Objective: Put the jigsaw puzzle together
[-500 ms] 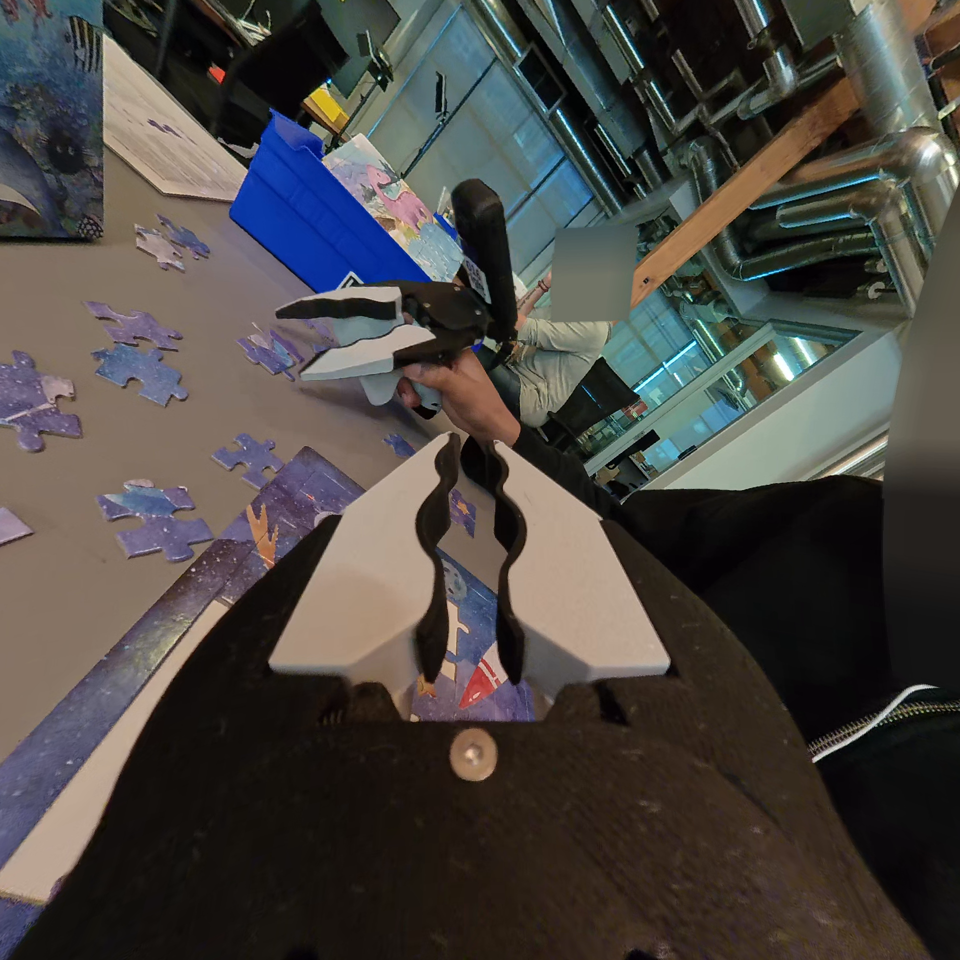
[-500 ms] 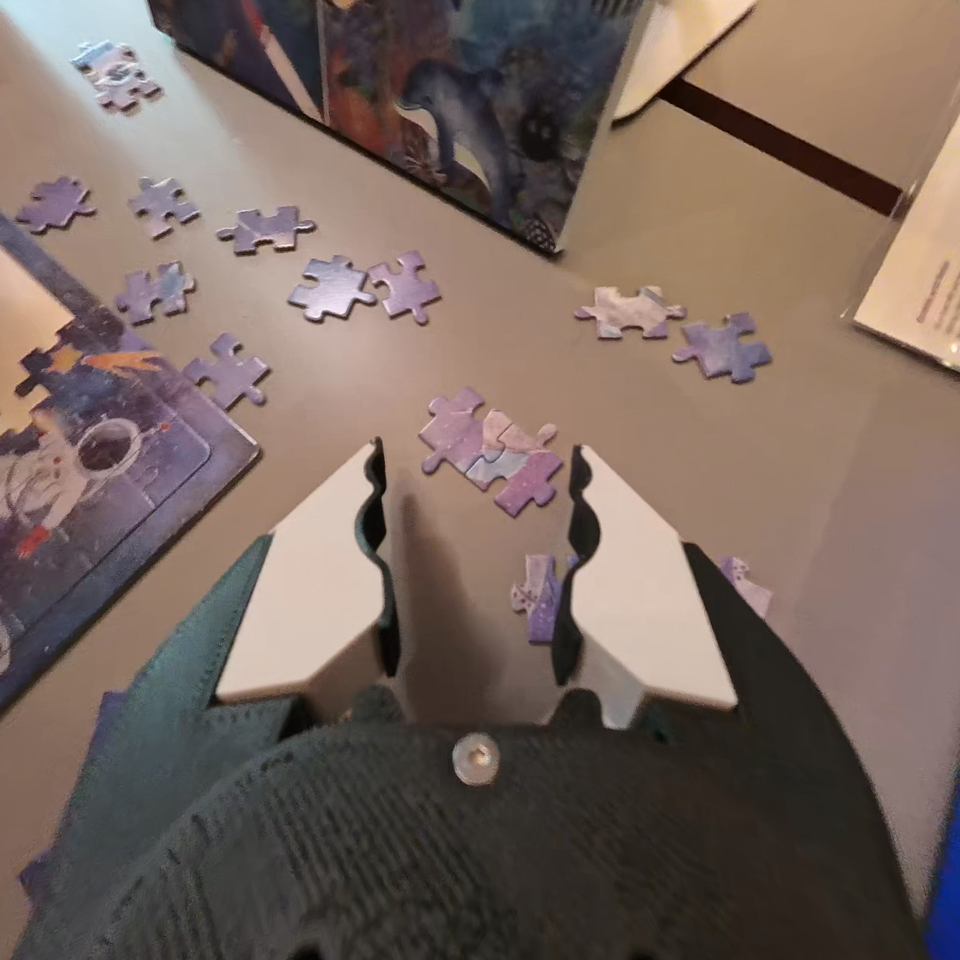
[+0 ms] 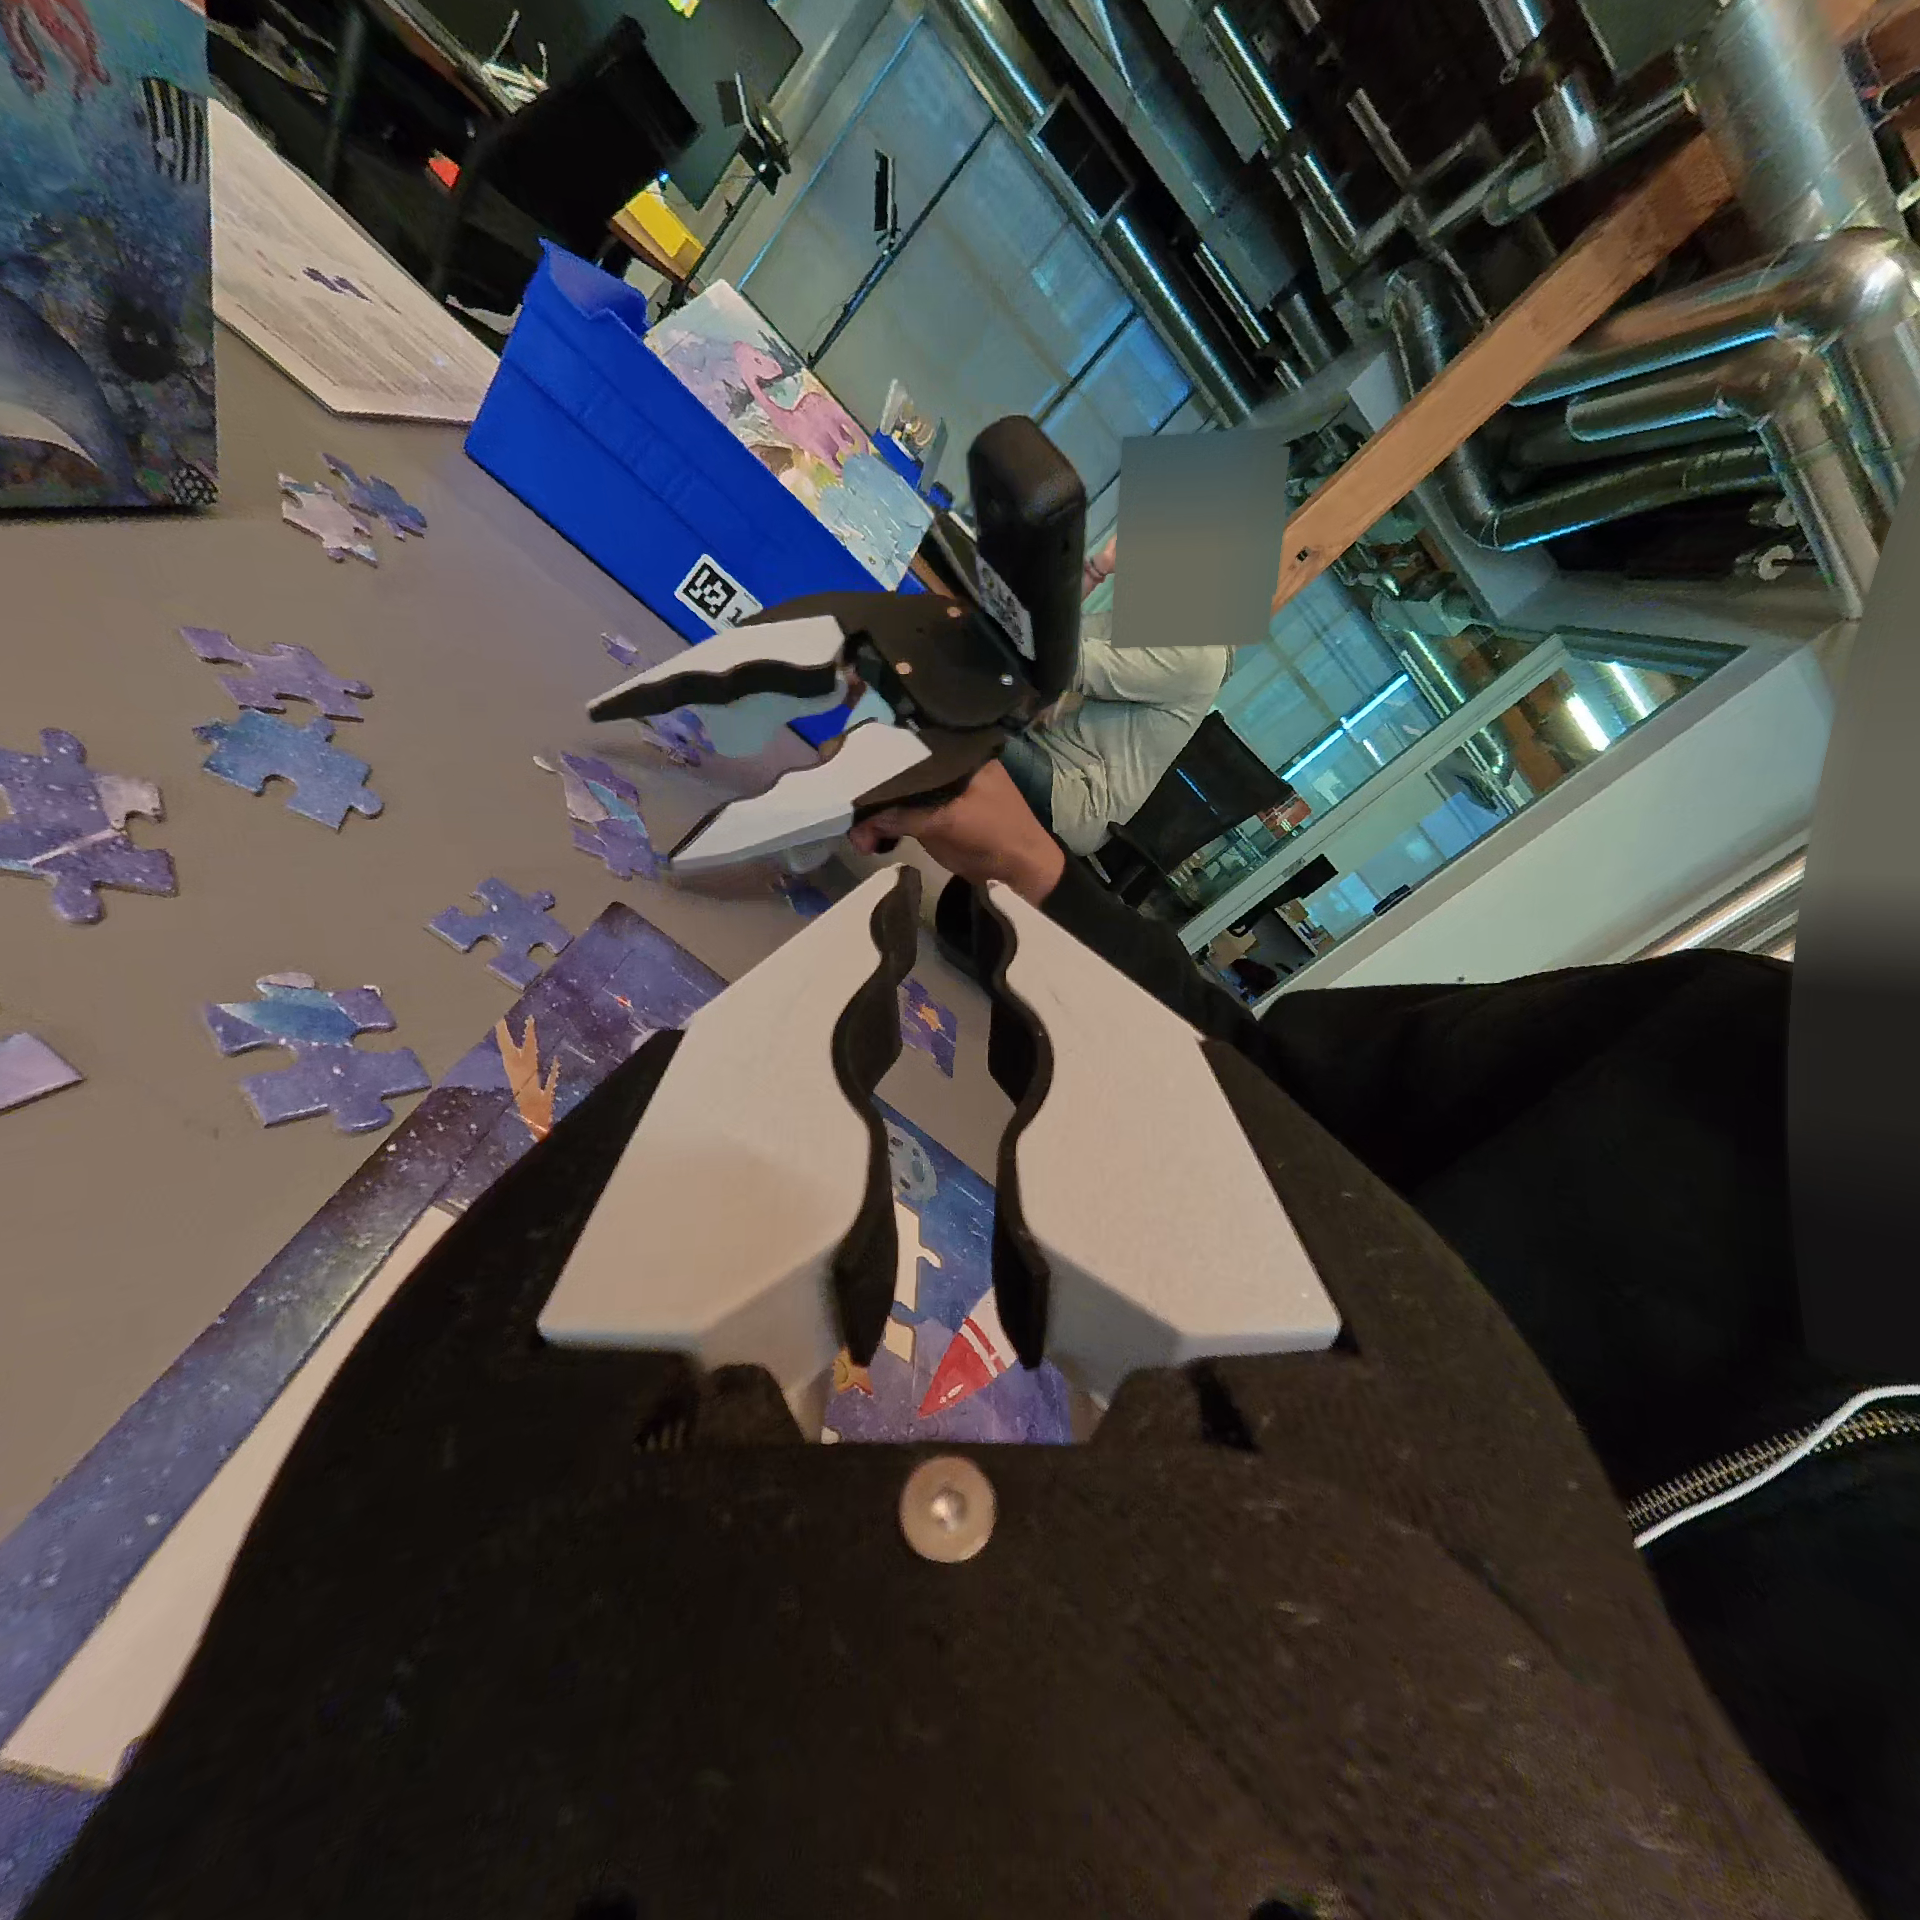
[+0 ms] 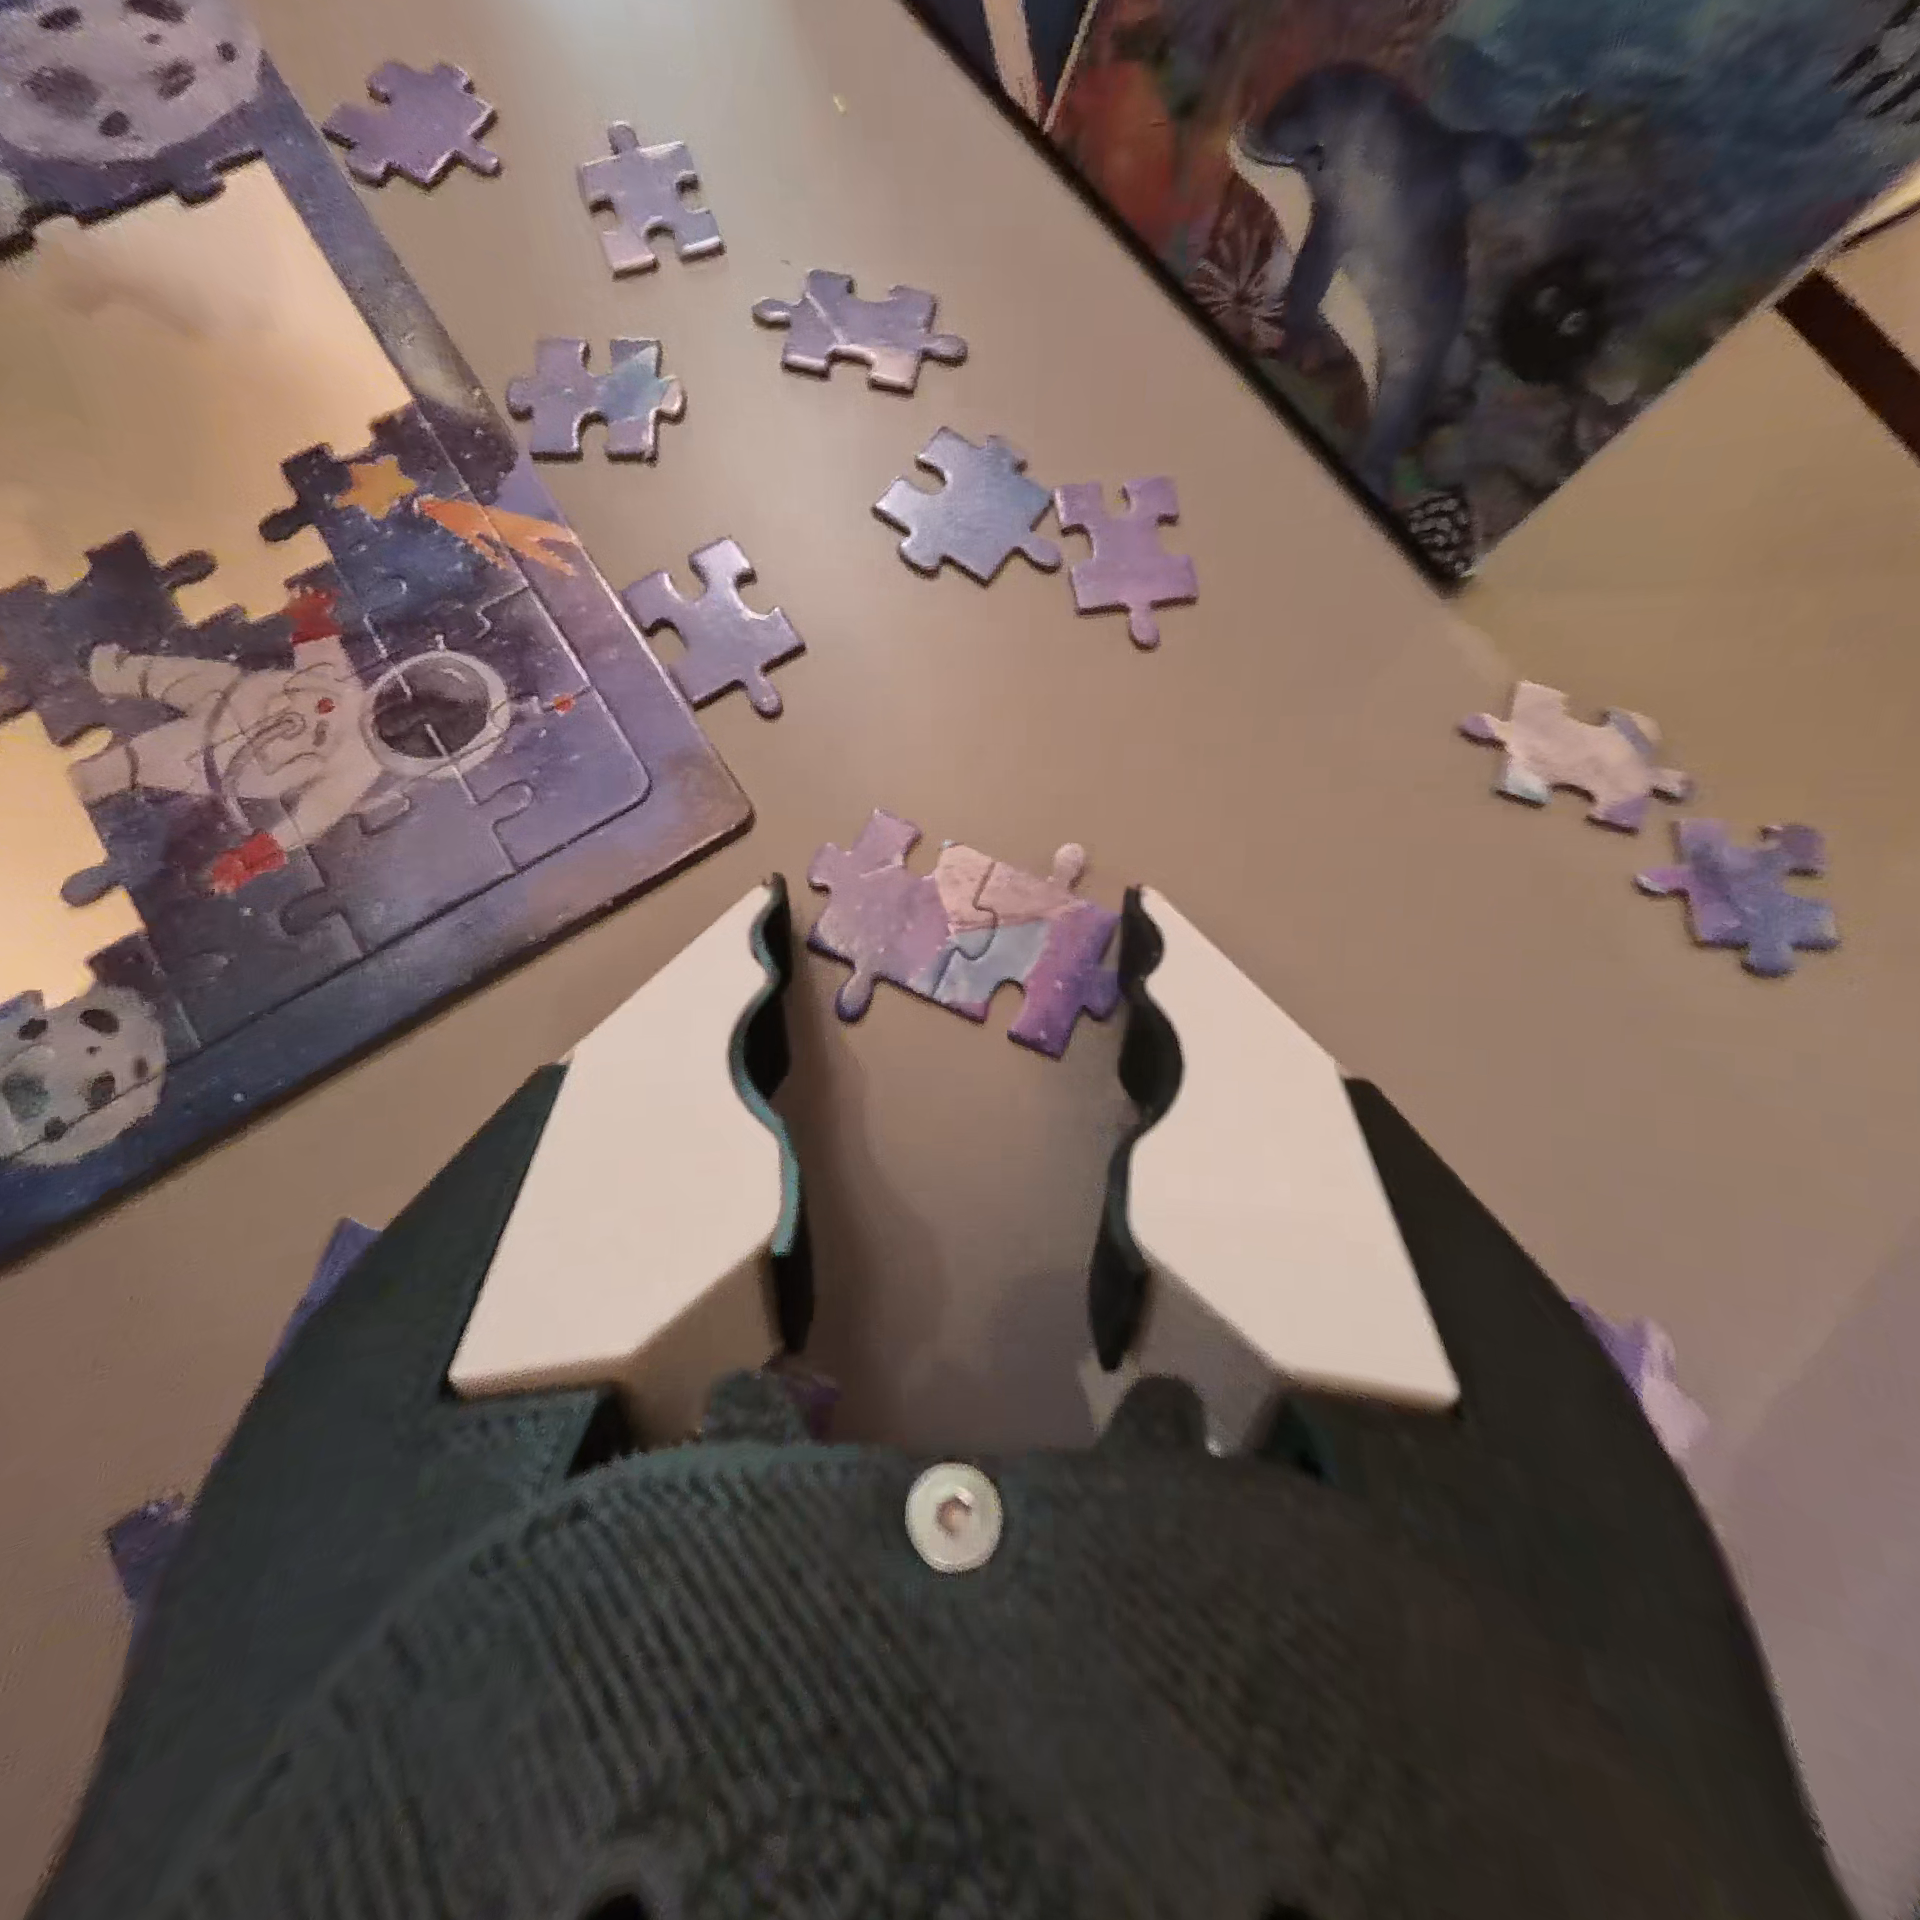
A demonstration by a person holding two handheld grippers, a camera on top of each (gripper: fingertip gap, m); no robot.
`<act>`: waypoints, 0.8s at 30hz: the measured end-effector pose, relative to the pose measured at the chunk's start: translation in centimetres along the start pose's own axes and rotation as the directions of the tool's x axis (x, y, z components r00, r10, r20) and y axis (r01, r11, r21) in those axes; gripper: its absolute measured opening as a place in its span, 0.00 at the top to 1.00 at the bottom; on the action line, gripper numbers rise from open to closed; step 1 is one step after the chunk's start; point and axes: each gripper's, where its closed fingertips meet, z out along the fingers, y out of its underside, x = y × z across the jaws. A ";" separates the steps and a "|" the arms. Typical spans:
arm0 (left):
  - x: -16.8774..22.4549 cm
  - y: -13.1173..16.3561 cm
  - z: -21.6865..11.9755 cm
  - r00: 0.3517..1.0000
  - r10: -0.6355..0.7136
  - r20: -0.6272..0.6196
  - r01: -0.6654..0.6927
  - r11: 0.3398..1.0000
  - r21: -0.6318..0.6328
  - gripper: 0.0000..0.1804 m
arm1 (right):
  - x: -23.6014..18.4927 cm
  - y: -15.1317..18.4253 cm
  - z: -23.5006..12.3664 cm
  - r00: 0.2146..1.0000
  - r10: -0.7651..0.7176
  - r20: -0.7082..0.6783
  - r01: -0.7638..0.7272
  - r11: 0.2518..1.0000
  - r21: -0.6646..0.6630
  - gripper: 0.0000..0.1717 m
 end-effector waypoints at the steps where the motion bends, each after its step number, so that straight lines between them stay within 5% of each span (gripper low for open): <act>1: 0.0 -0.1 -0.1 1.000 0.004 0.003 -0.004 1.000 0.001 0.96 | 0.2 -0.2 -0.6 0.999 0.033 -0.029 -0.032 0.999 0.020 0.63; 7: -0.1 -0.1 -0.1 1.000 -0.007 -0.002 0.007 1.000 0.004 0.96 | 0.4 0.2 -1.7 0.949 0.272 -0.159 -0.260 0.961 0.090 0.57; 12: 0.1 0.0 -0.1 1.000 -0.003 -0.003 0.003 1.000 0.001 0.96 | 0.2 1.5 -0.3 0.936 0.268 -0.228 -0.271 0.962 0.018 0.56; 18: 0.0 -0.2 -0.2 1.000 -0.004 0.001 0.004 1.000 0.010 0.96 | 0.4 1.5 -0.5 0.935 0.270 -0.228 -0.271 0.962 0.026 0.69; 24: 0.2 -0.1 -0.2 1.000 0.003 -0.002 -0.003 1.000 0.005 0.96 | 0.2 1.6 -0.6 0.946 0.252 -0.206 -0.254 0.967 0.015 0.70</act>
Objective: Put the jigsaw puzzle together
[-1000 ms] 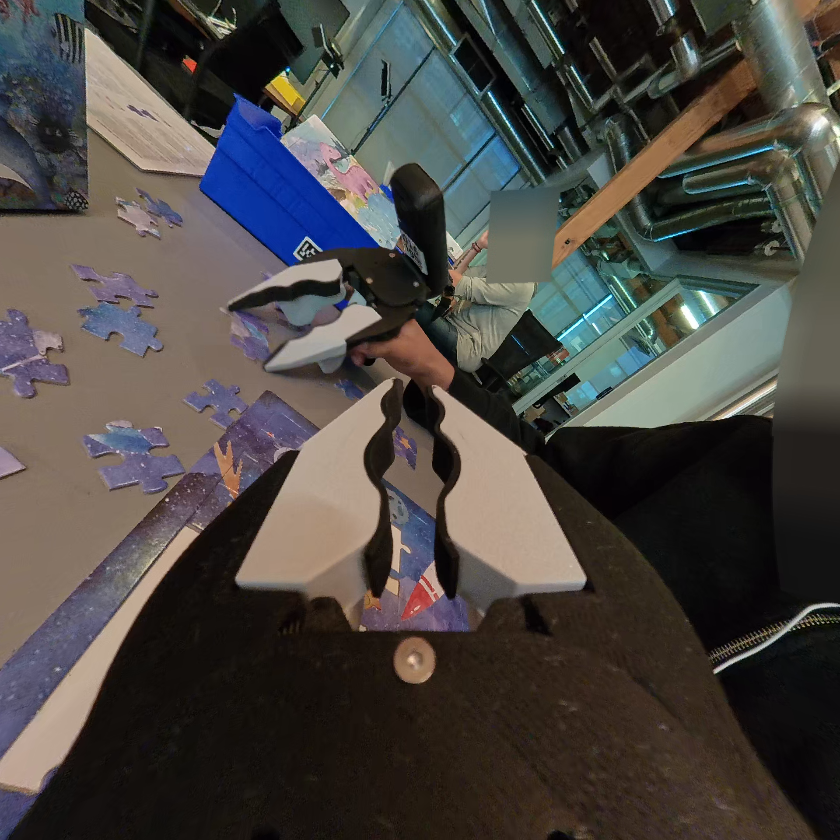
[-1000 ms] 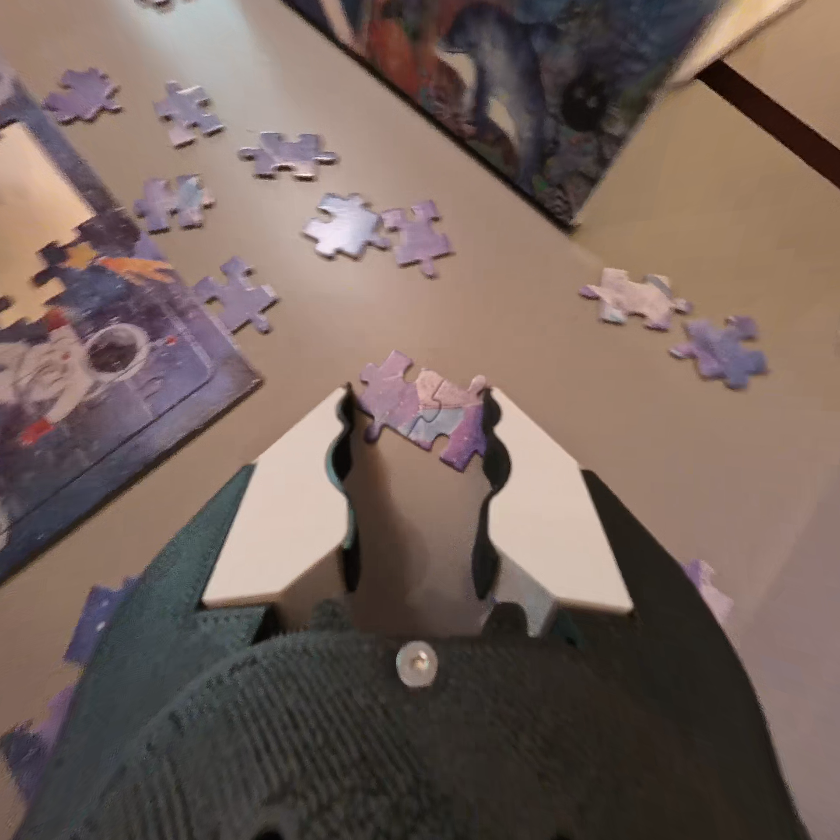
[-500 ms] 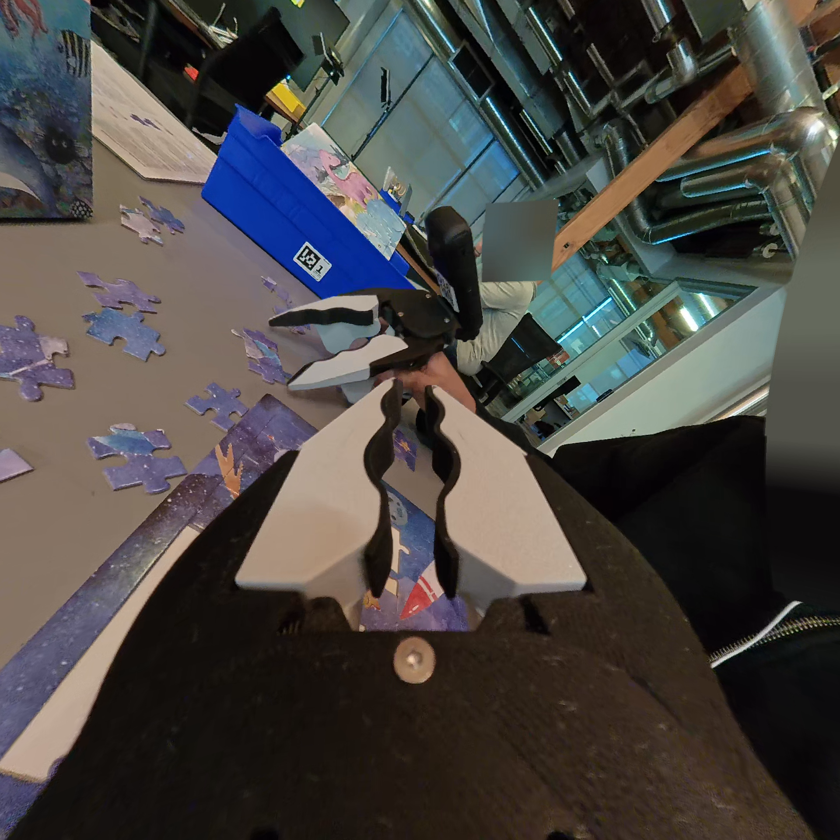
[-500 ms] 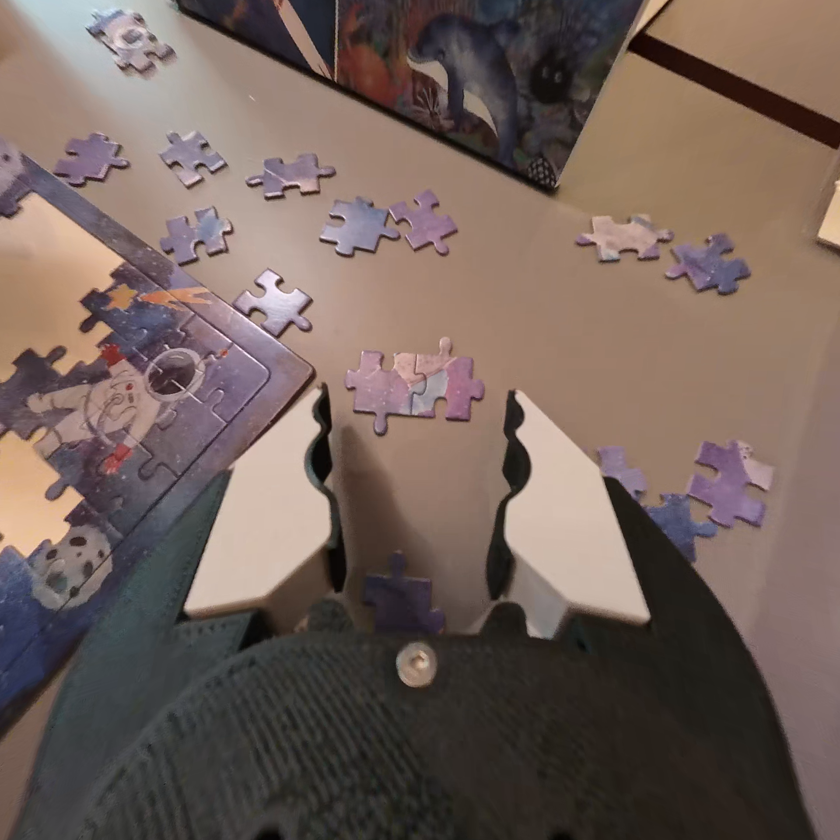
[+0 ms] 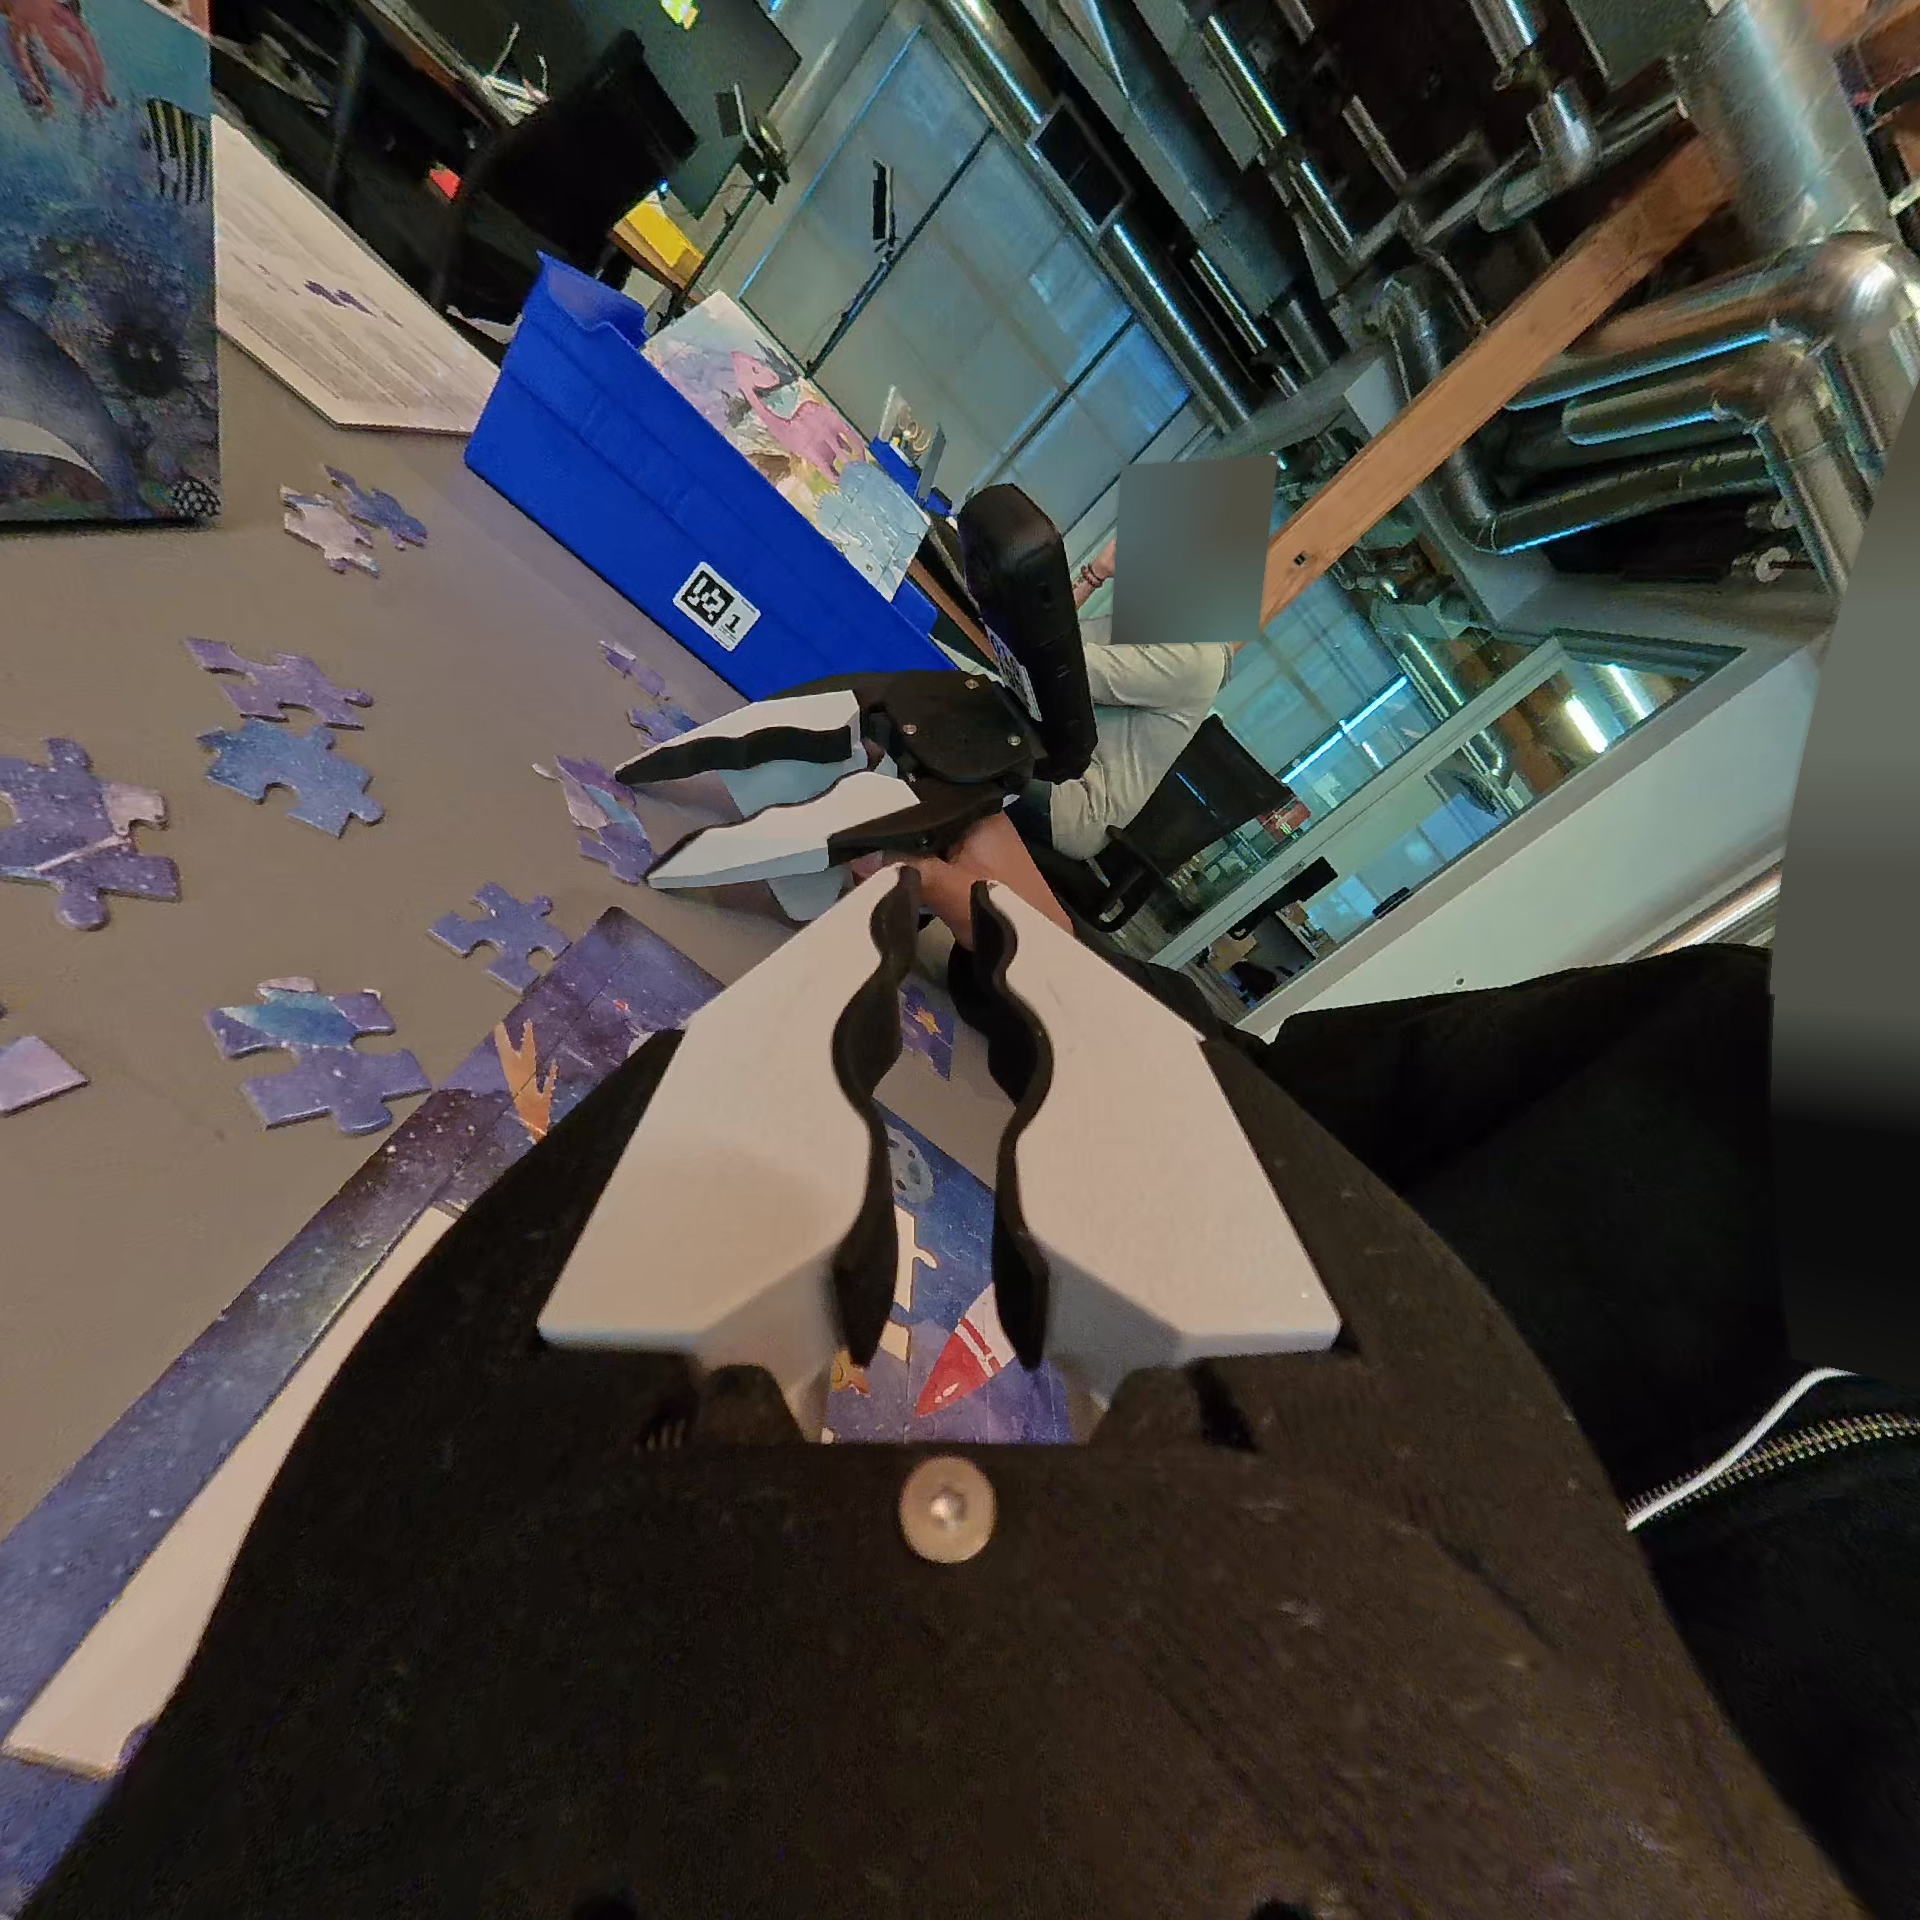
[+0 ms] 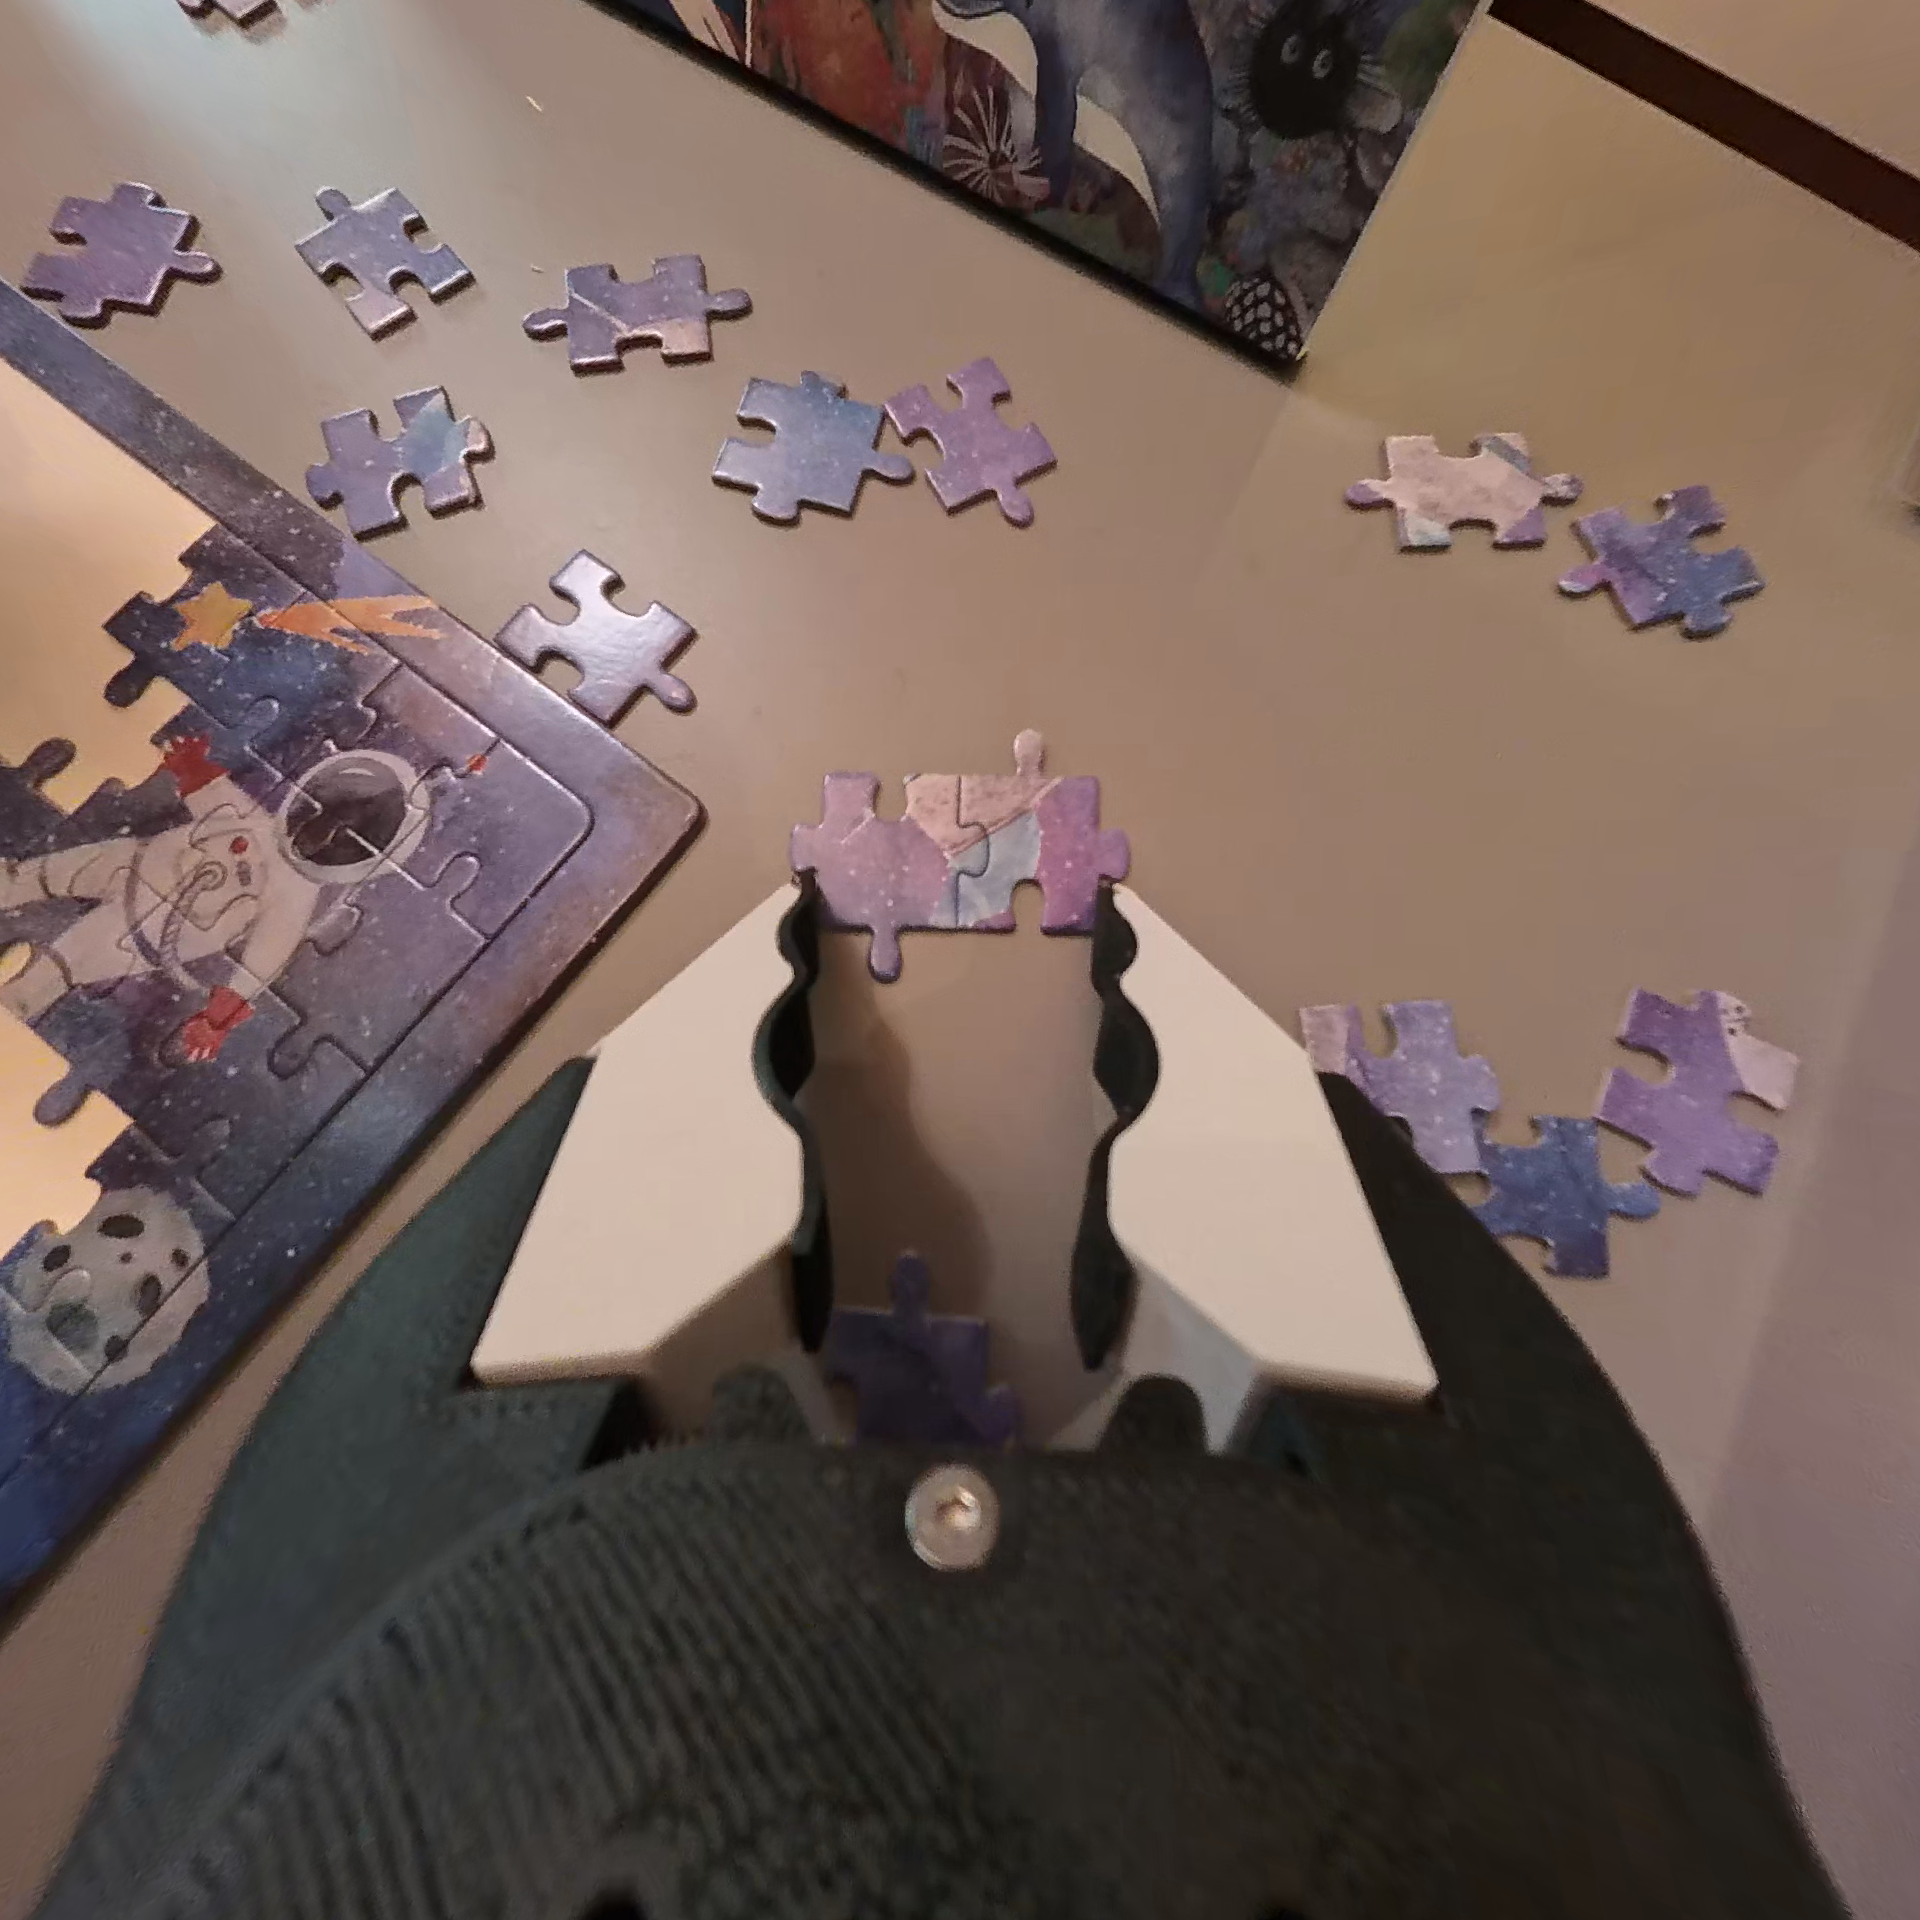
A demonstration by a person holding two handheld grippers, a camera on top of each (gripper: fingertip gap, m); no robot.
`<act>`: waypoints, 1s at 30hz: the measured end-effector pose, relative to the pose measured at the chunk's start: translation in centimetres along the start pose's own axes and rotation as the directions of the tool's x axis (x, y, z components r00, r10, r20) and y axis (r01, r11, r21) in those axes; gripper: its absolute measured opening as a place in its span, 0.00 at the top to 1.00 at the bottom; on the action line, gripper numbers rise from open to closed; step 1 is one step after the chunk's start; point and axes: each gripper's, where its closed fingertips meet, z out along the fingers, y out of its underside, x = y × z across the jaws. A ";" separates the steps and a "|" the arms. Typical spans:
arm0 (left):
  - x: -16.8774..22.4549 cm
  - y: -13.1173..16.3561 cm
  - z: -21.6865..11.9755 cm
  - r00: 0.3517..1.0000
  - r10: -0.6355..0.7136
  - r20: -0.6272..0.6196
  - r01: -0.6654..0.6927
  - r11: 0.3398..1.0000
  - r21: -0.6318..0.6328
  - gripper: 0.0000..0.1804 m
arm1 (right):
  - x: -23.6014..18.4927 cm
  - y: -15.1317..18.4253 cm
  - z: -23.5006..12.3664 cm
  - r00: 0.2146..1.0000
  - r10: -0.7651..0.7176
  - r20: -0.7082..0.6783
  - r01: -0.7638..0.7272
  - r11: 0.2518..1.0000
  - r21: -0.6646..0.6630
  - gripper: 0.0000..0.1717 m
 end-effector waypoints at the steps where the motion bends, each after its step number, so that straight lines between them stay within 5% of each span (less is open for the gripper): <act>1: 0.0 0.0 0.0 1.000 0.001 0.000 -0.001 1.000 0.001 0.96 | 0.0 0.0 0.0 1.000 -0.004 0.004 0.004 1.000 0.000 0.70; 16: -0.2 -0.2 -0.2 1.000 0.001 0.010 -0.001 1.000 0.006 0.96 | -1.6 -1.2 -1.0 0.997 -0.025 0.077 0.021 0.998 0.055 0.74; 30: -0.2 0.1 -0.1 0.998 0.052 0.047 -0.051 0.998 -0.029 0.95 | 3.0 -2.1 -3.1 0.998 0.051 0.038 -0.057 0.980 0.189 0.75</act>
